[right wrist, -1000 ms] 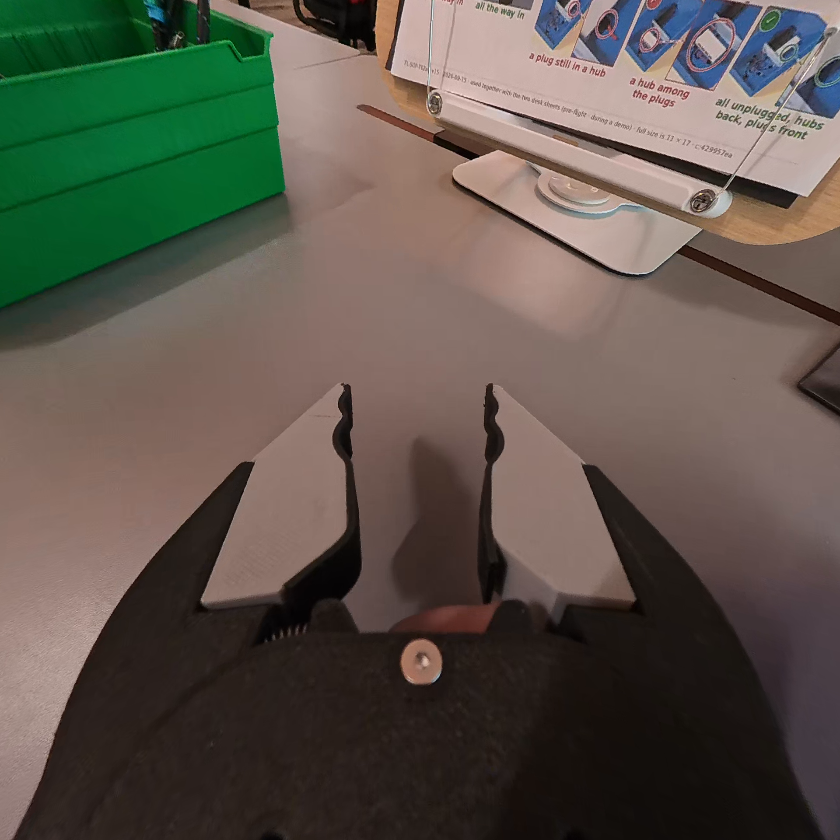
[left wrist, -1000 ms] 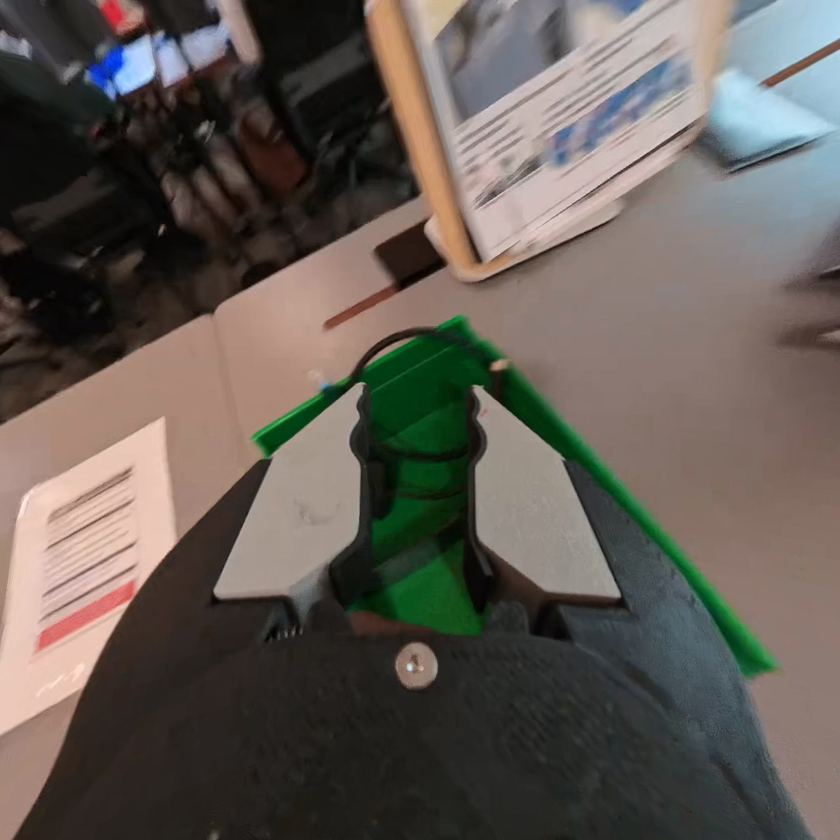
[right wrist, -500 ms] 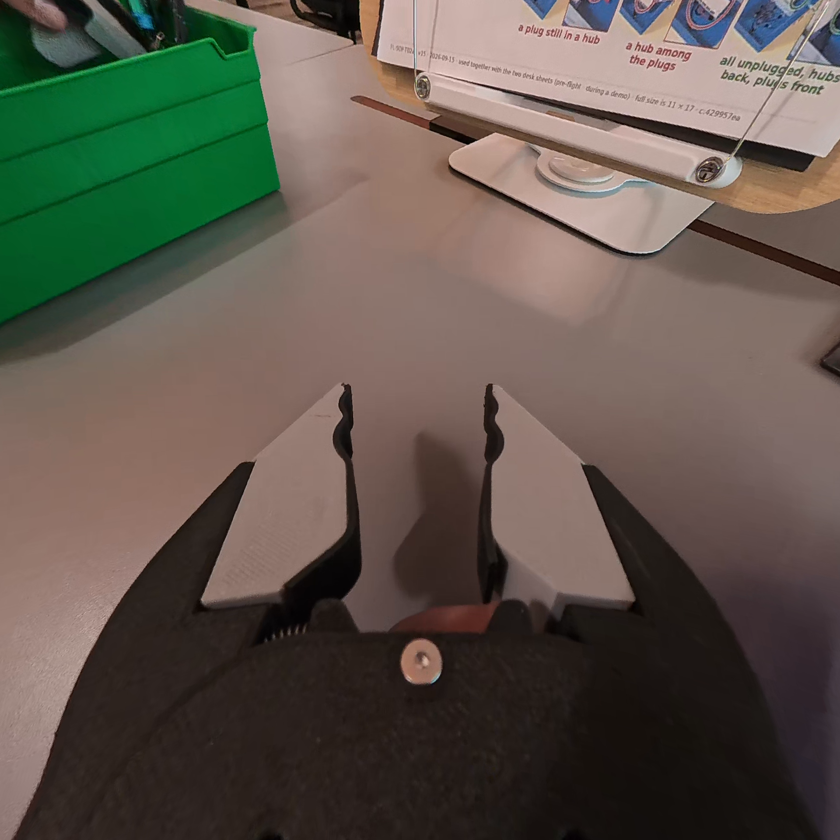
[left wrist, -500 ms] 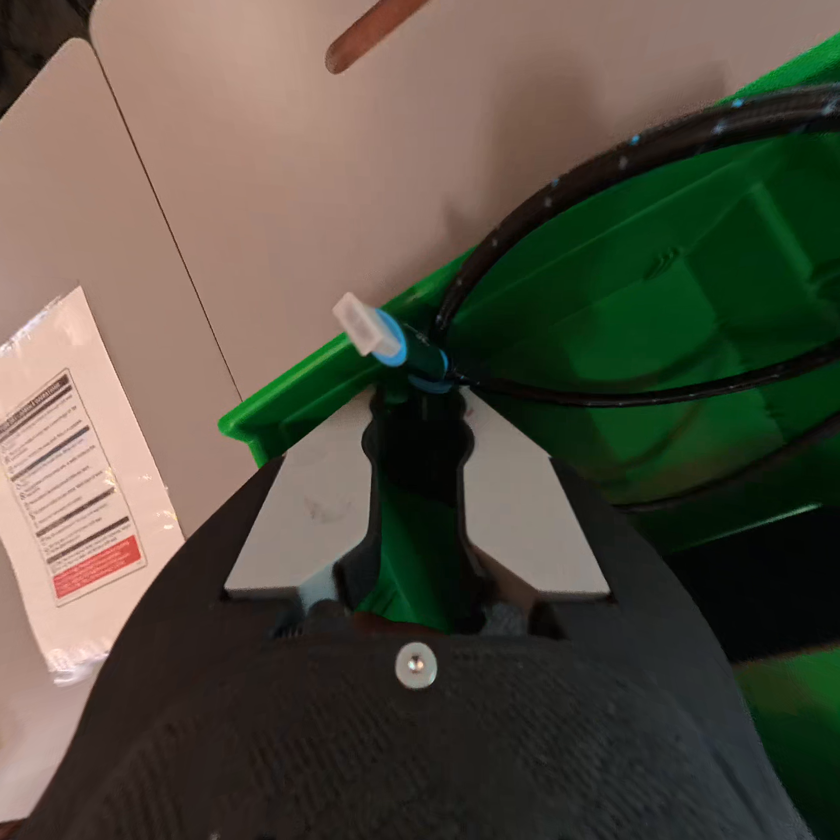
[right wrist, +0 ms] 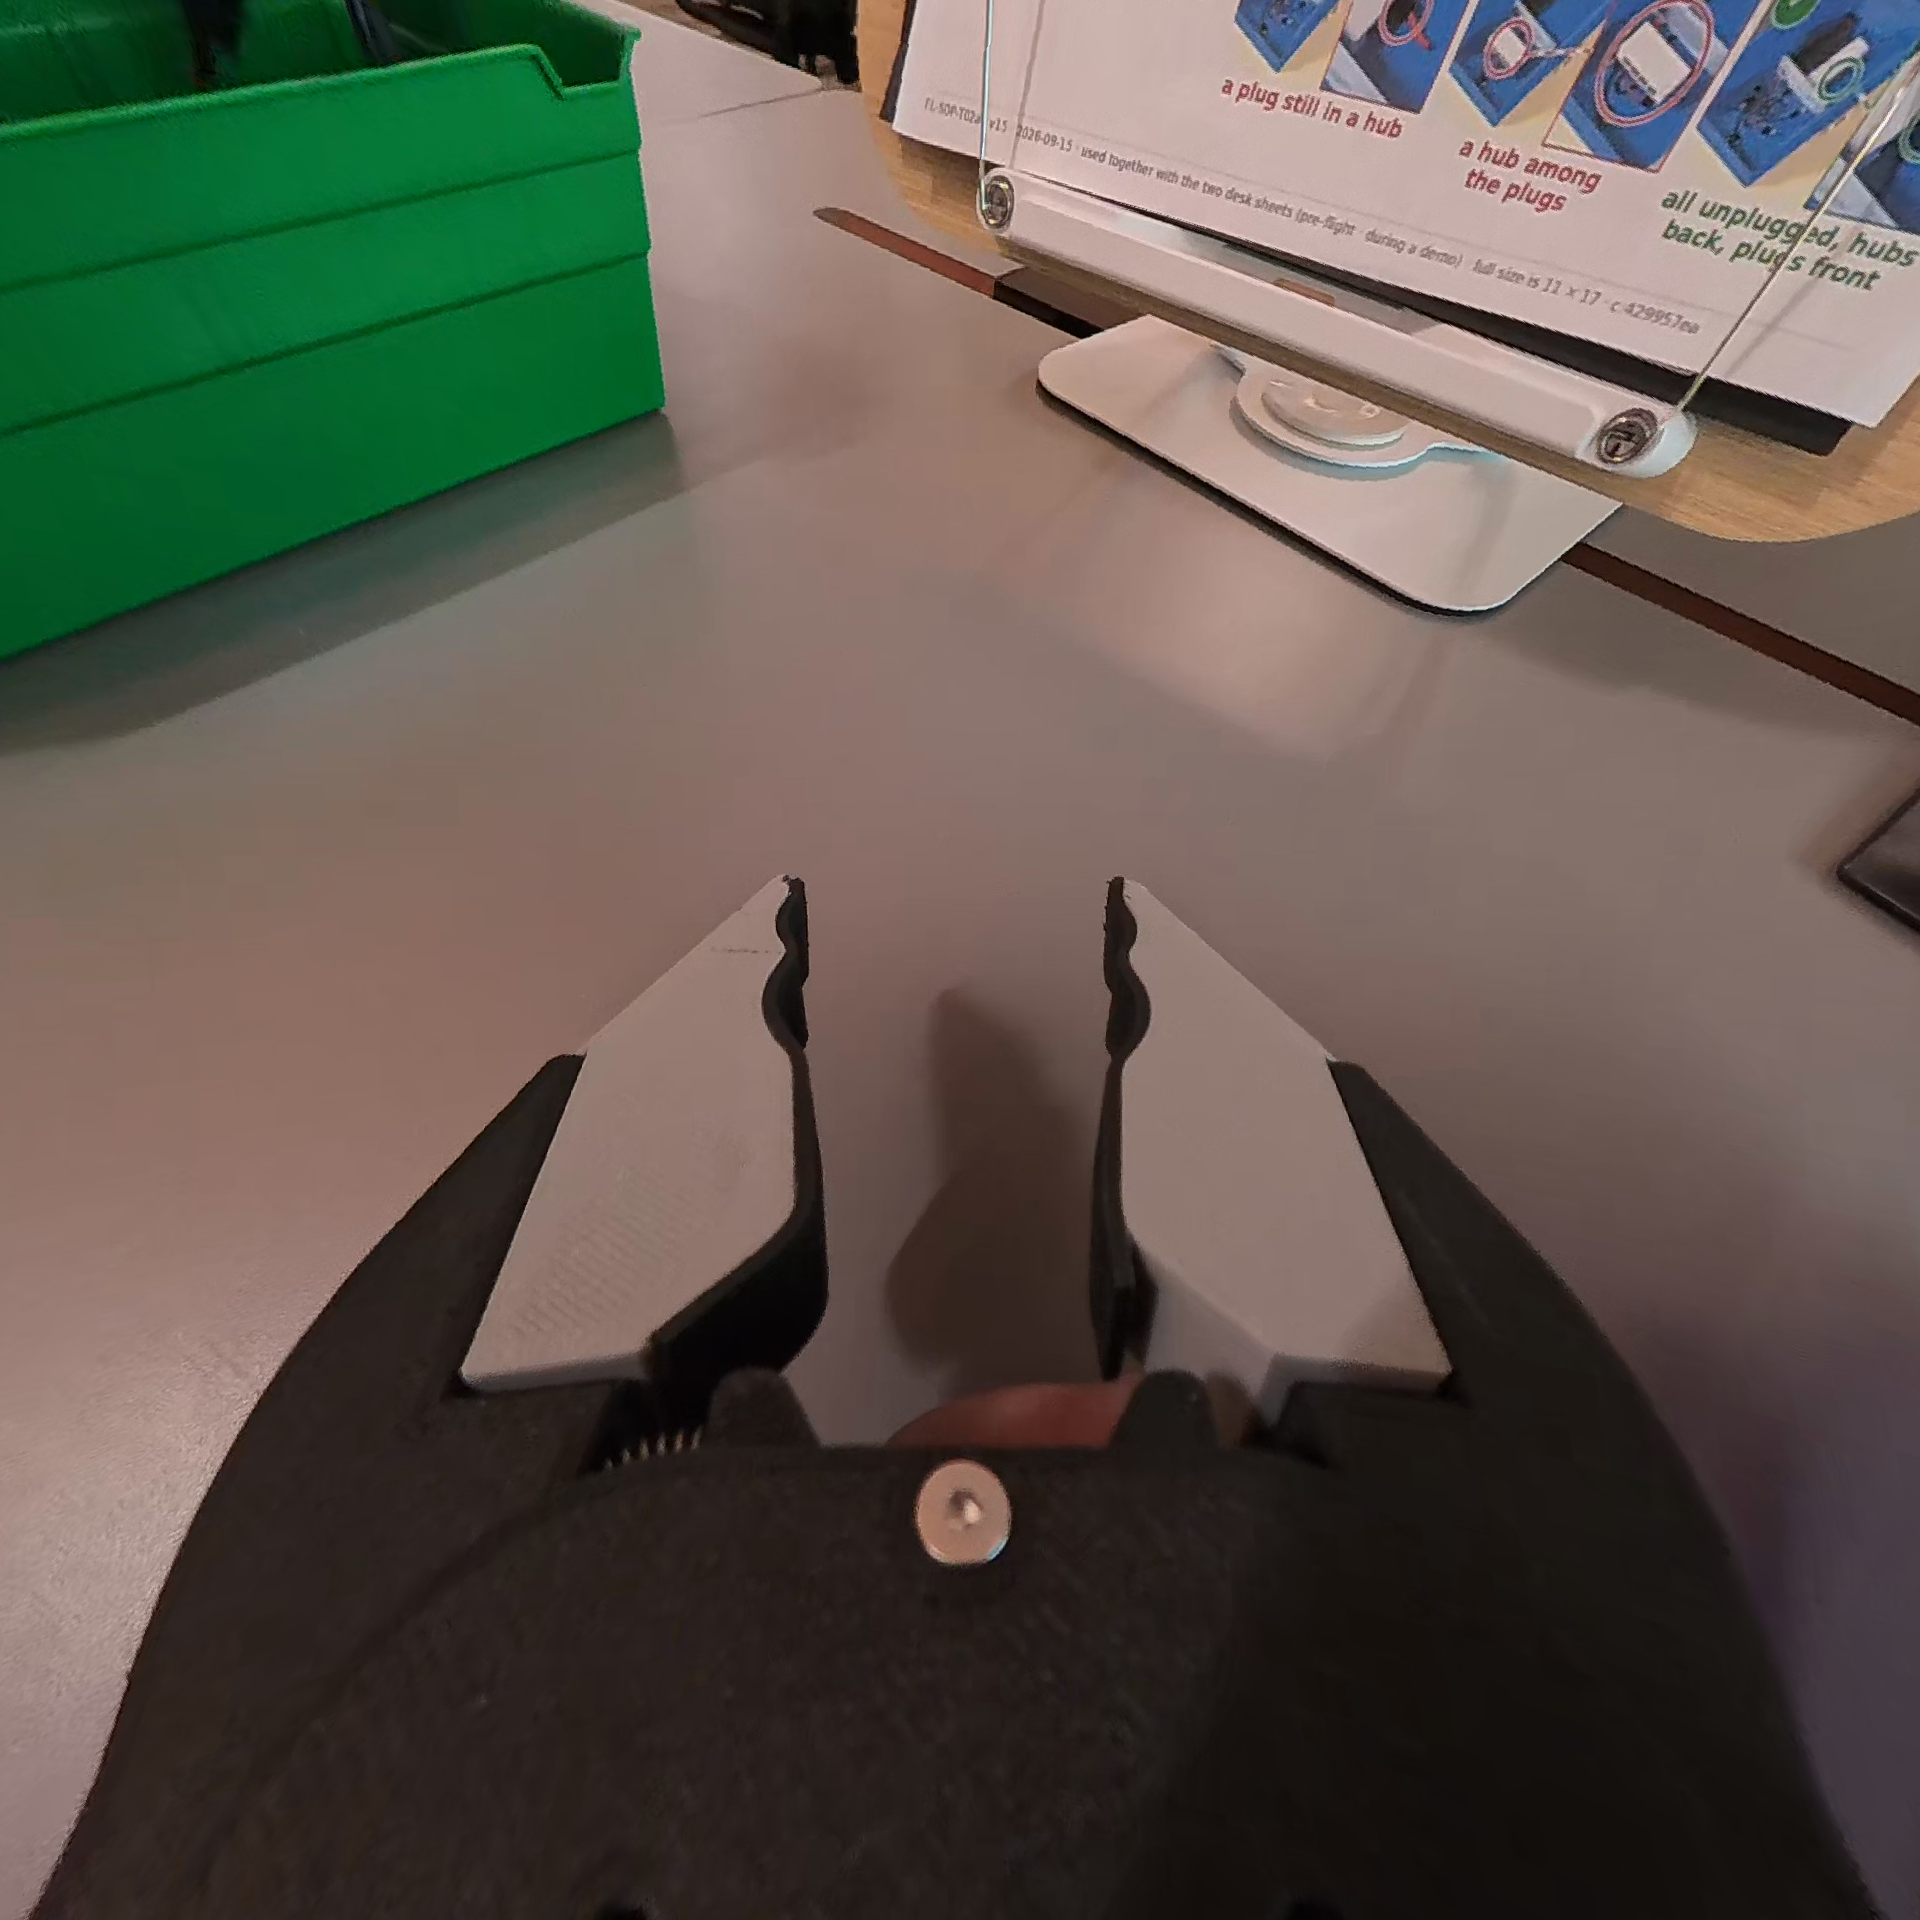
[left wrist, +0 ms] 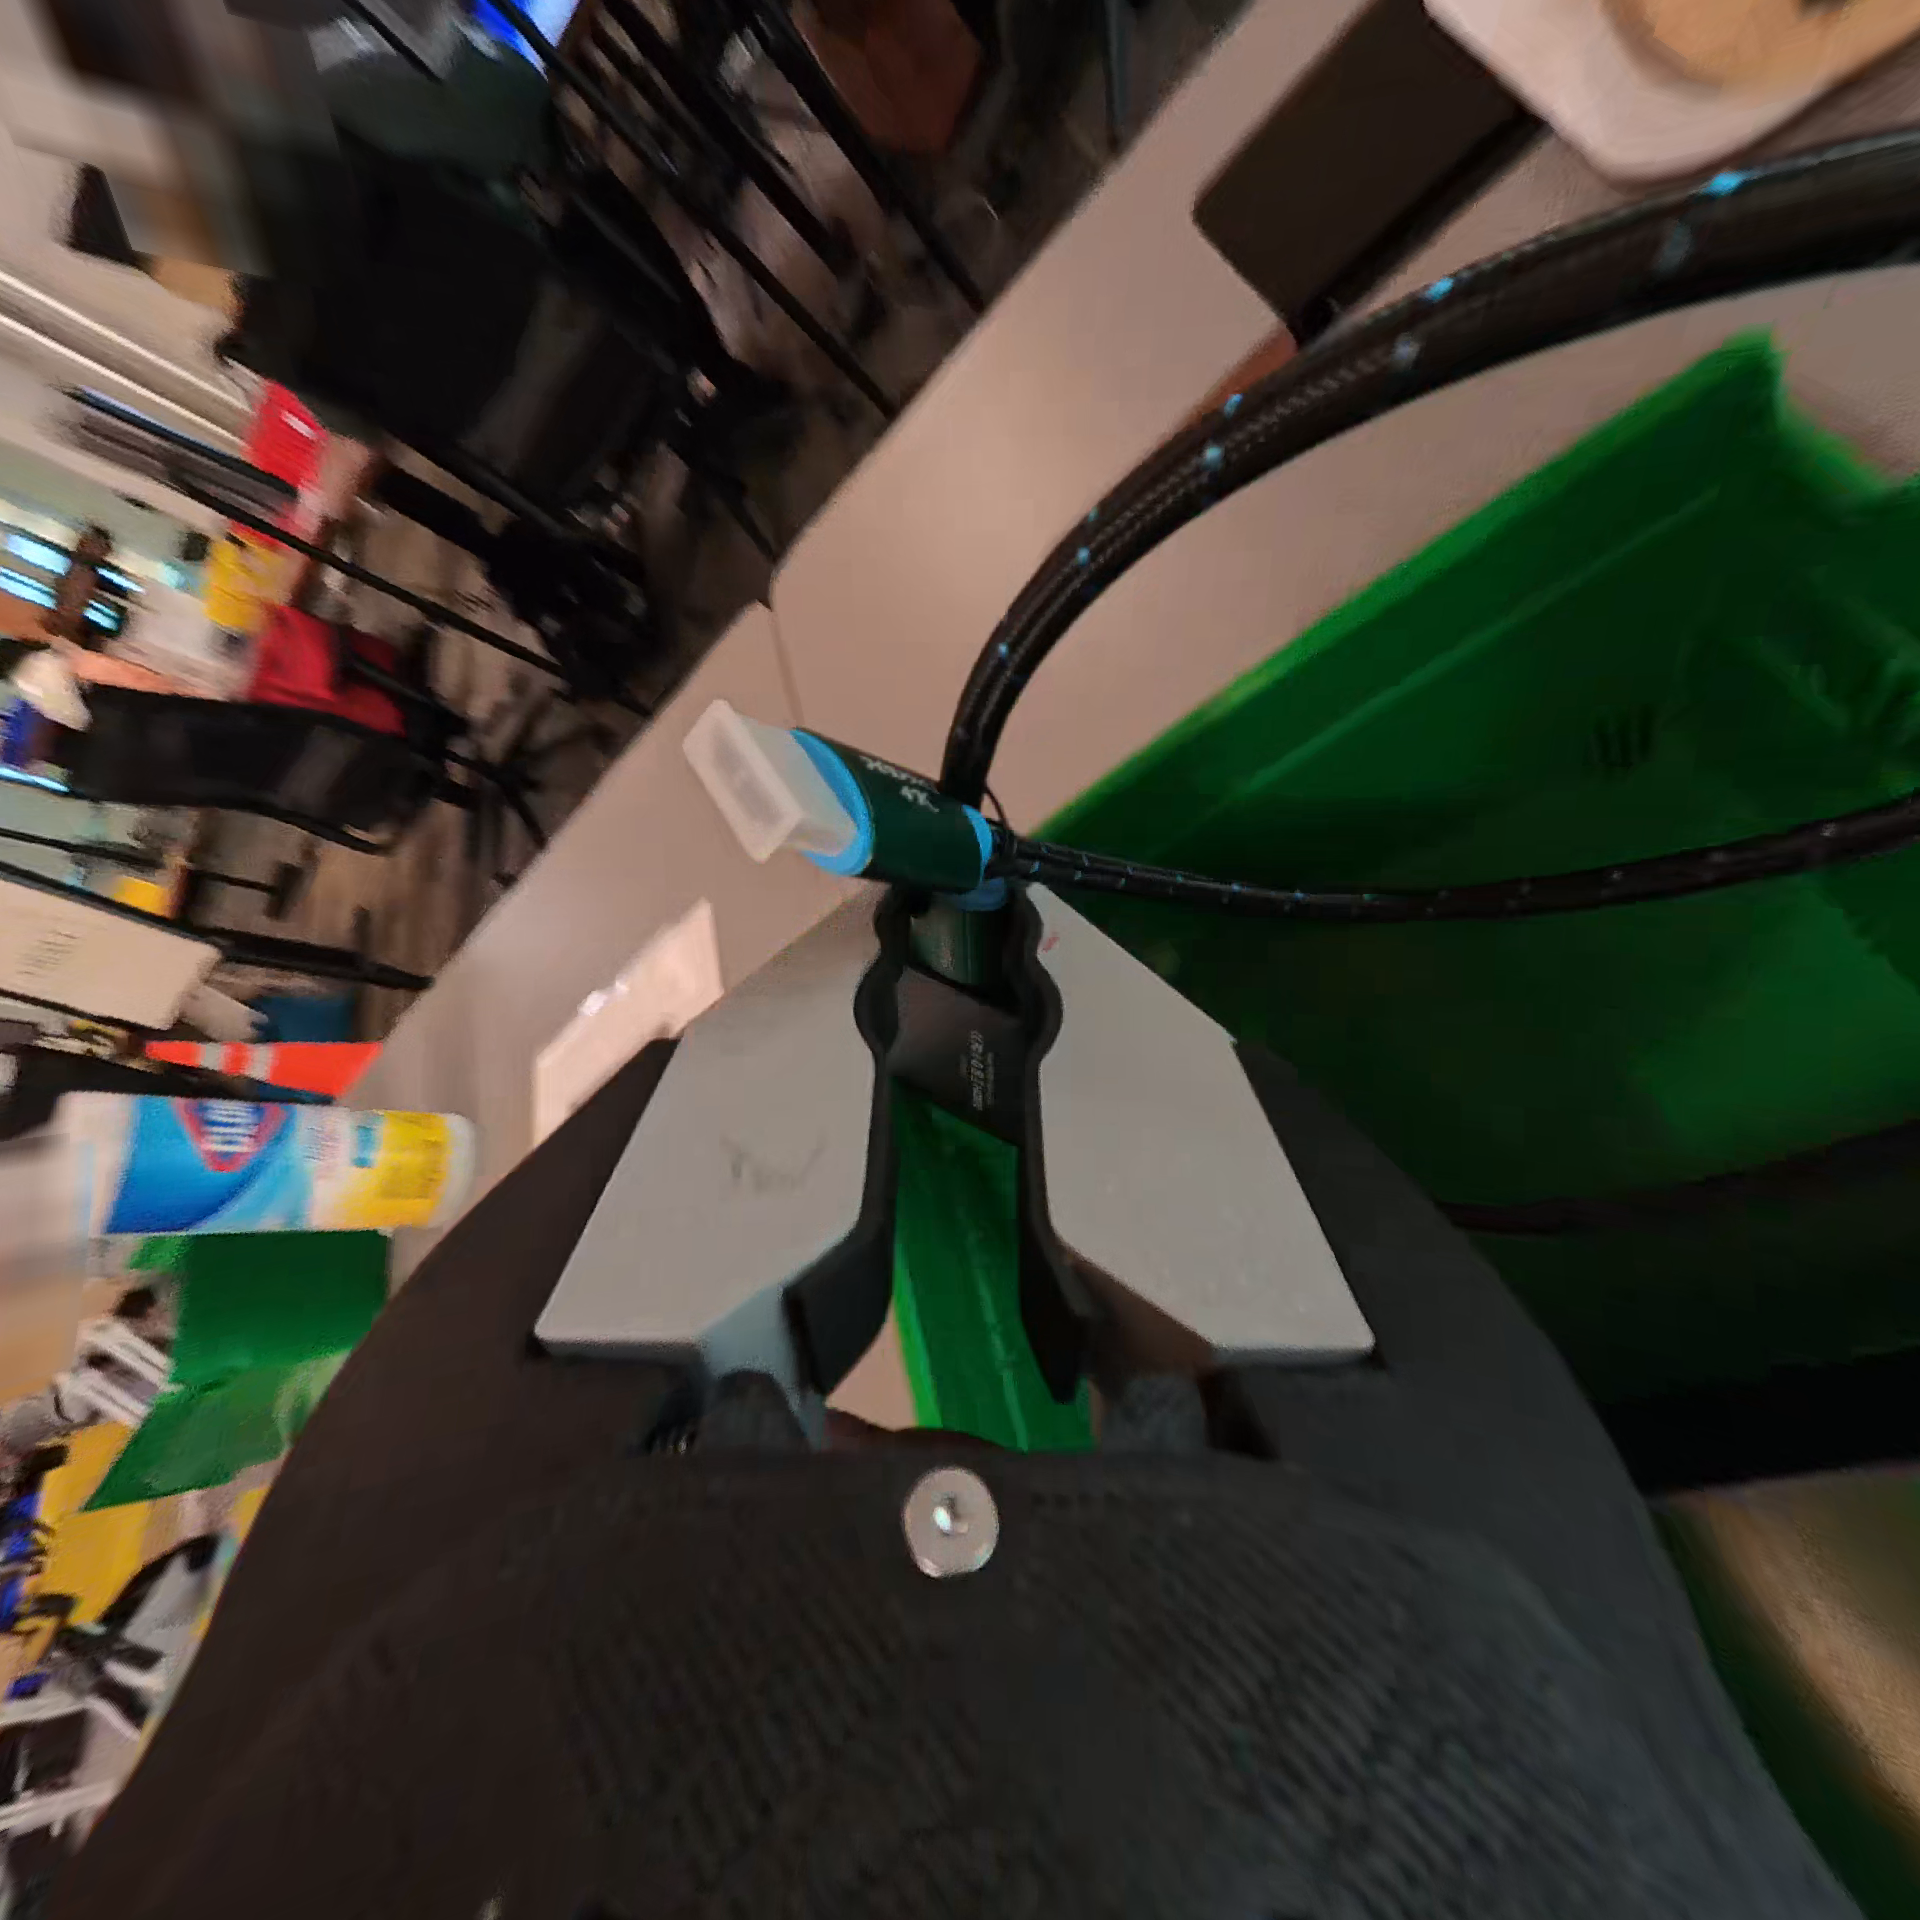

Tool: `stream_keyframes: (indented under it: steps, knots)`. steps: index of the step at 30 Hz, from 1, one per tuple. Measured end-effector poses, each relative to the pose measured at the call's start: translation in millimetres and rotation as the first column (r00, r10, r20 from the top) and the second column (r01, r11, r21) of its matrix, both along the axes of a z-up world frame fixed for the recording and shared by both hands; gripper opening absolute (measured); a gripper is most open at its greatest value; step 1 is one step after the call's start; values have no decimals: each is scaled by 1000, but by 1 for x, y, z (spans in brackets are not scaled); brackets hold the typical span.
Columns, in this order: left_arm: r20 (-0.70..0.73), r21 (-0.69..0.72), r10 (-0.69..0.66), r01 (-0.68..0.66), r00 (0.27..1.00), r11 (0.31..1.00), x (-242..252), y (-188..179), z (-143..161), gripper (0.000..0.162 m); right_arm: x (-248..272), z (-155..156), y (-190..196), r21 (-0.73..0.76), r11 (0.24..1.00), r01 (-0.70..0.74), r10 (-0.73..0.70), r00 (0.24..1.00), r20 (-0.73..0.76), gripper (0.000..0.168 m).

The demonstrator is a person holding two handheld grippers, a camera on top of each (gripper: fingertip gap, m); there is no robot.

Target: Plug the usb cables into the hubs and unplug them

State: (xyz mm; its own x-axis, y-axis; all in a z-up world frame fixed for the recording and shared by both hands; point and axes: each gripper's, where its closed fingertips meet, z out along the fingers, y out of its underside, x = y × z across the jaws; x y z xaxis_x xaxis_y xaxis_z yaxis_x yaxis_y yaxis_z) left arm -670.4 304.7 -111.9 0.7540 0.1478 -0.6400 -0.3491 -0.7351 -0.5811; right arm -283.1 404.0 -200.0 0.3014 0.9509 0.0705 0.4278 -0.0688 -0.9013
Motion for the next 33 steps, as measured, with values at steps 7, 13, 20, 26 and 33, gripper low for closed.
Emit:
stream_keyframes:
  steps: [7,13,20,26,33]
  knots:
    - [-108,228,-168,189,980,955,77,12,96,18,0,4,-1,10,1000,-1,1,1000,-20,55]
    - [-175,262,-434,467,884,845,200,24,127,17,1,23,-4,-56,998,-37,29,990,-139,58]
    - [-231,450,-678,694,698,561,347,15,102,17,9,66,-16,-138,977,-164,102,922,-374,62]
    - [-194,481,-819,780,539,400,406,4,69,16,13,87,-36,-289,869,-402,191,810,-555,67]
    - [-210,499,-950,861,232,101,445,-38,59,17,24,115,-92,-98,766,-635,444,633,-634,73]
